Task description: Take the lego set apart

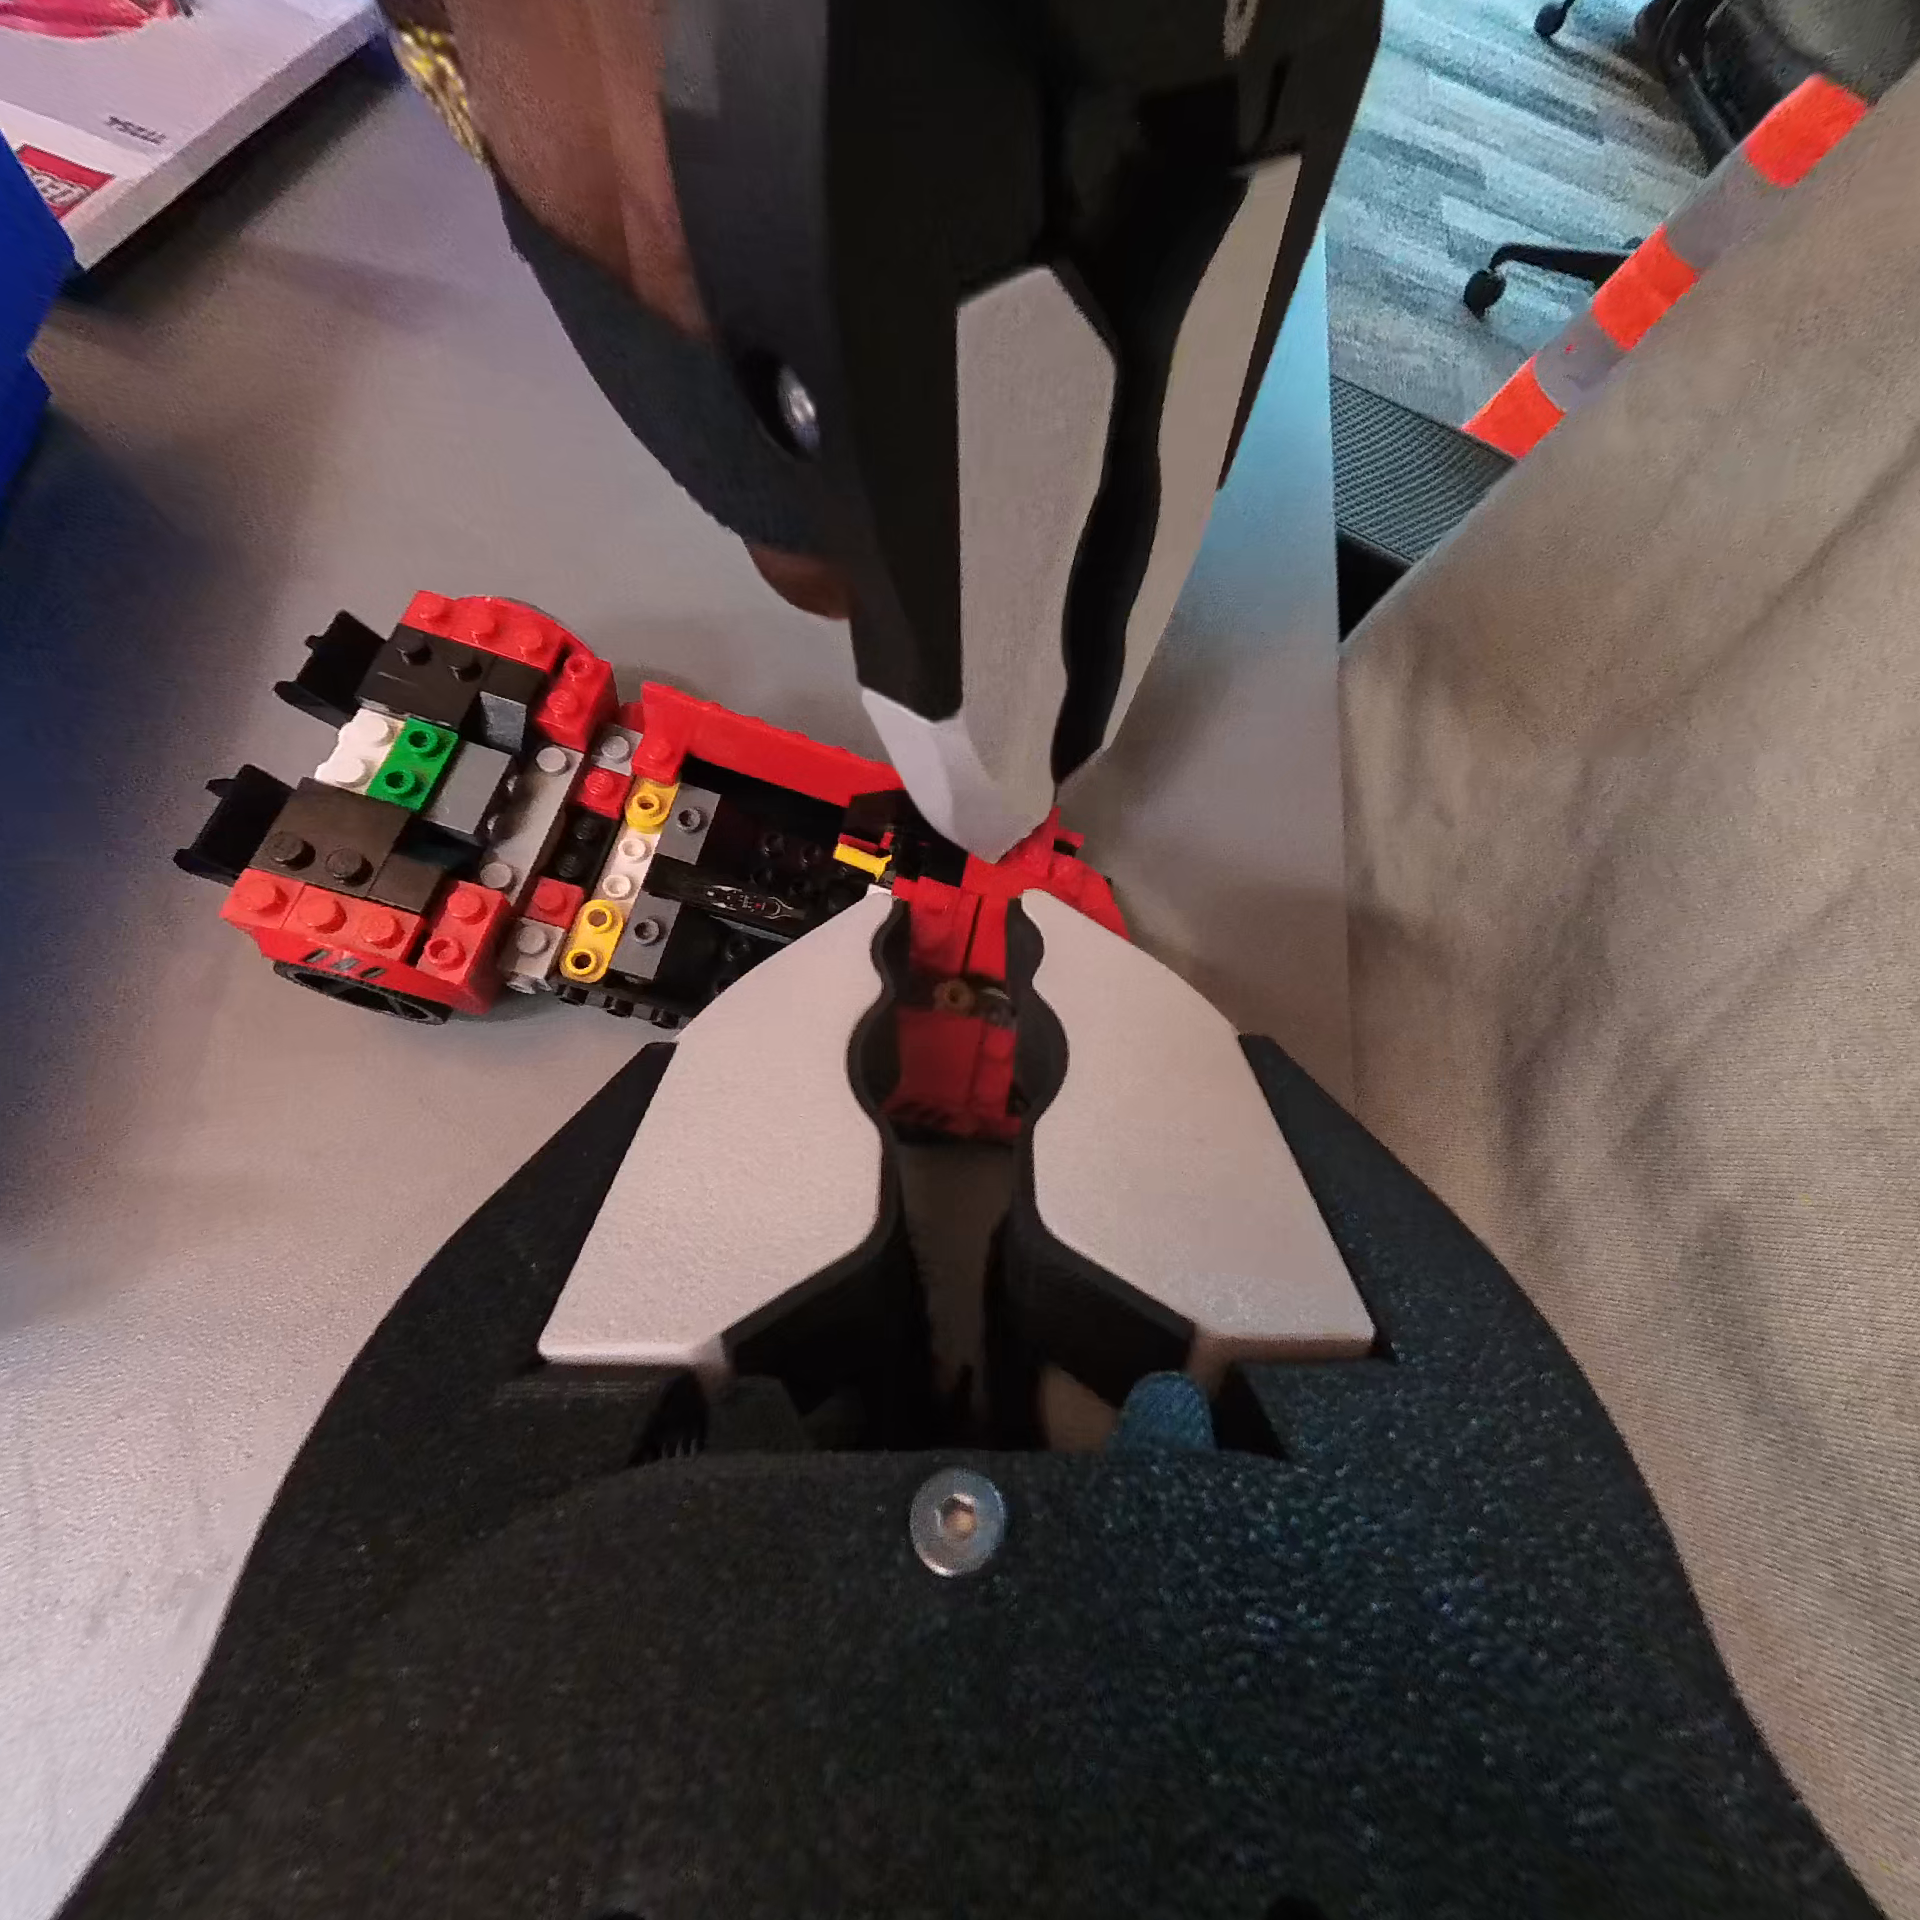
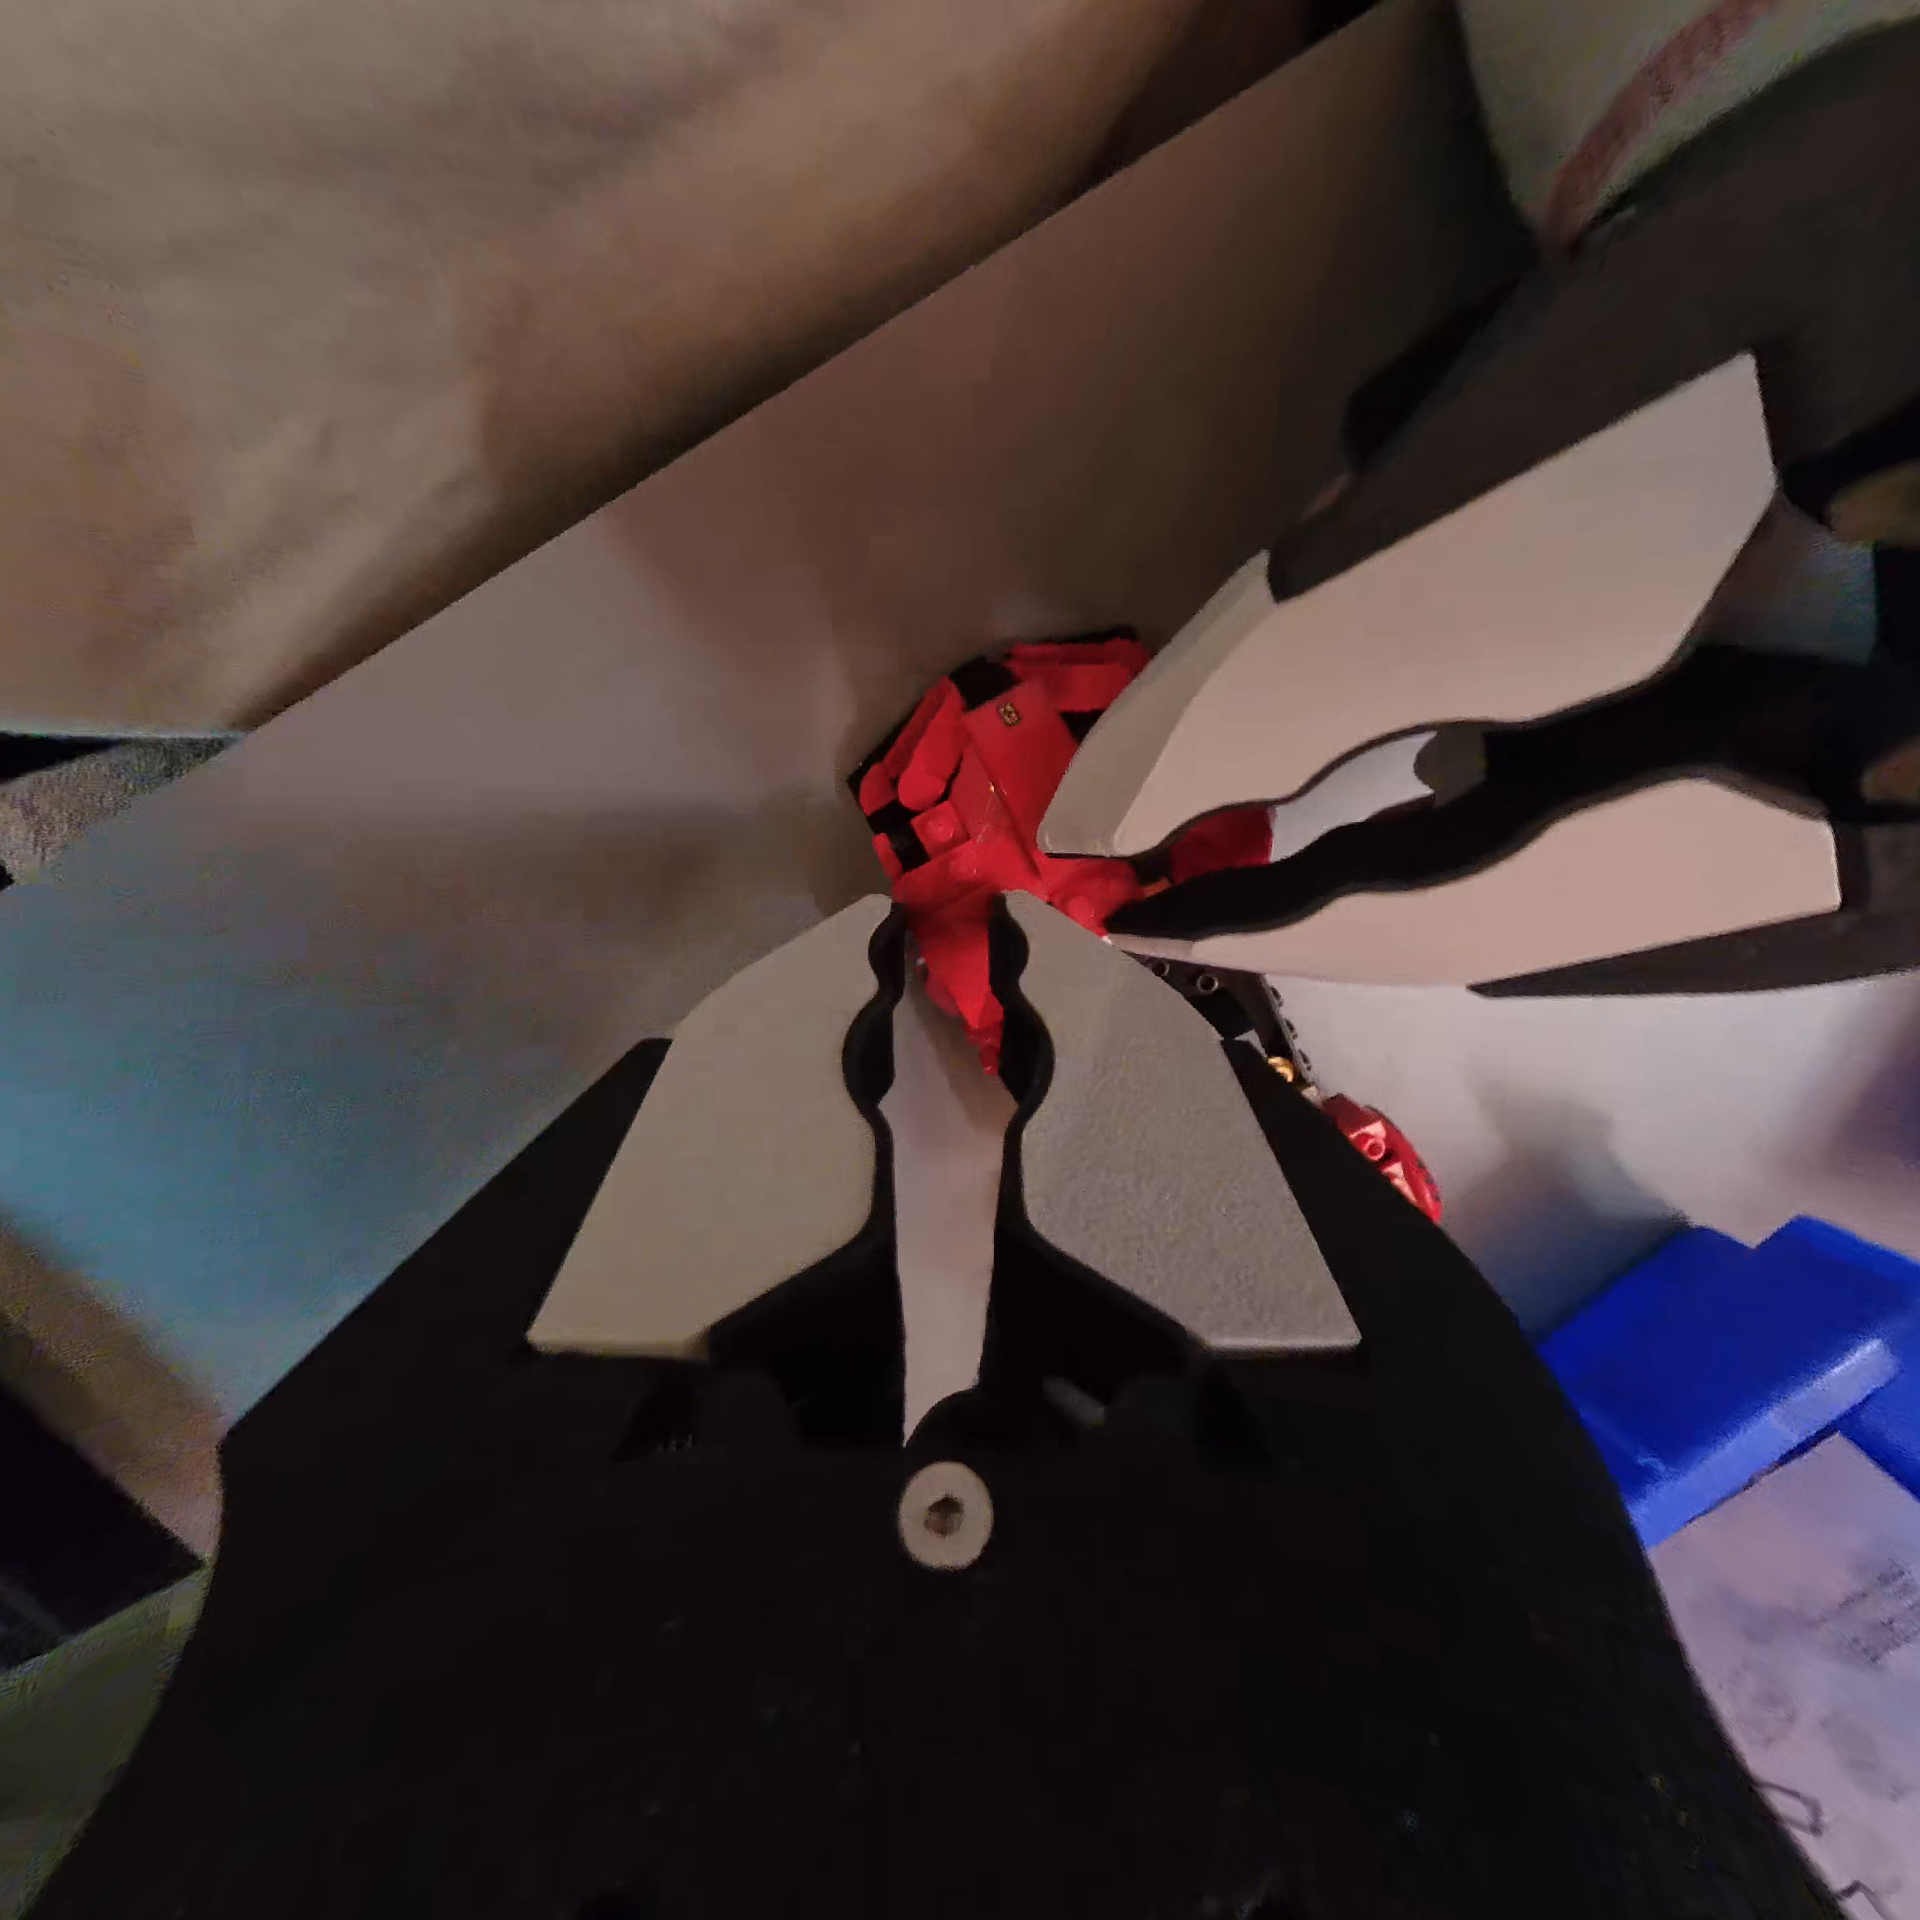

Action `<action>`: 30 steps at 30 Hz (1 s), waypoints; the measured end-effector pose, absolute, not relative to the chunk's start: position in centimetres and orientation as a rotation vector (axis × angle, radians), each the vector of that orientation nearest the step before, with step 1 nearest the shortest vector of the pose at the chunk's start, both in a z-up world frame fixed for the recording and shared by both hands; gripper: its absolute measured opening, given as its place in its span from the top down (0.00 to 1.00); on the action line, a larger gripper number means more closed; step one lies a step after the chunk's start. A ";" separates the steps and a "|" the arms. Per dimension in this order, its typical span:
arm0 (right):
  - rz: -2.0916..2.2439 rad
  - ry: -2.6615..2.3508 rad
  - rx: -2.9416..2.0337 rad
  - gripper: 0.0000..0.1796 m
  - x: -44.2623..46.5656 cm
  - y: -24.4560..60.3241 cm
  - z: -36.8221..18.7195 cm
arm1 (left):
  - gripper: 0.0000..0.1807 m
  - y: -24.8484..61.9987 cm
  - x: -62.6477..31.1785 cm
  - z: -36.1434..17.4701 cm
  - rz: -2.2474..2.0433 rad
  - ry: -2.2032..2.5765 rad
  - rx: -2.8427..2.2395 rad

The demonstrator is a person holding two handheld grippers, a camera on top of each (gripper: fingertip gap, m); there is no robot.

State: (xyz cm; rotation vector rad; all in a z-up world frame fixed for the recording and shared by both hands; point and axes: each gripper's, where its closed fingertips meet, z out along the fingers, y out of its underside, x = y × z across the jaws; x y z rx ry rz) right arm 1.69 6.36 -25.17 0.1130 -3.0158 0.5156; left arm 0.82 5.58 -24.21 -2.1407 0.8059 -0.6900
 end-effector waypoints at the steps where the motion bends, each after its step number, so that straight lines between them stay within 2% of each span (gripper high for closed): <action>1: 0.509 -3.032 0.132 0.92 1.7 6.3 -25.2 | 0.91 5.5 0.8 -24.2 -0.697 0.805 -2.136; 10: 0.514 -2.824 0.011 0.93 1.6 6.2 -24.6 | 0.91 5.7 0.7 -24.2 -0.710 0.788 -2.121; 11: 0.558 -2.824 0.006 1.00 2.4 5.8 -24.5 | 0.91 5.9 0.6 -24.2 -0.697 0.777 -2.120; 14: 0.455 -2.780 -0.064 1.00 3.0 6.6 -26.2 | 0.91 5.9 0.6 -24.2 -0.674 0.818 -2.116; 18: 0.692 -2.714 -0.200 1.00 3.3 6.2 -25.2 | 0.91 5.5 0.9 -24.2 -0.696 0.845 -2.118; 21: 0.723 -2.687 -0.181 0.90 2.4 6.7 -23.8 | 0.91 5.4 1.0 -24.2 -0.719 0.834 -2.115; 24: 0.636 -2.800 -0.065 0.85 2.0 6.7 -24.6 | 0.91 5.3 1.0 -24.2 -0.732 0.833 -2.119; 26: 0.580 -2.872 0.011 0.85 1.8 6.9 -25.1 | 0.91 5.3 1.0 -24.2 -0.743 0.831 -2.120; 30: 0.578 -2.967 0.166 0.91 2.0 6.2 -25.1 | 0.91 5.1 1.1 -24.2 -0.776 0.826 -2.120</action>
